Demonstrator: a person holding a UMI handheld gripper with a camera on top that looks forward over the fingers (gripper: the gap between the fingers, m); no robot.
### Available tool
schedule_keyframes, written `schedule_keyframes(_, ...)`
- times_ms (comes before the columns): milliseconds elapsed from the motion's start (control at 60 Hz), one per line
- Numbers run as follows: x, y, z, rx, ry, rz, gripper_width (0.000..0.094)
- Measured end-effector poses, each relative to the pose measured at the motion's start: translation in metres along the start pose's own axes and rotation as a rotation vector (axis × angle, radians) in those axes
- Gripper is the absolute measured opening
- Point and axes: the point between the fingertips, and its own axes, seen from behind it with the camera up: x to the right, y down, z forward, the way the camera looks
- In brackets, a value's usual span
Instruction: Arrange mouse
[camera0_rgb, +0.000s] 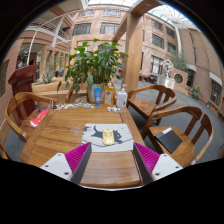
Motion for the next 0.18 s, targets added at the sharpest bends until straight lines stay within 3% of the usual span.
schedule_keyframes(183, -0.001, 0.002, -0.012, 0.003, 0.0, -0.018, 0.0853)
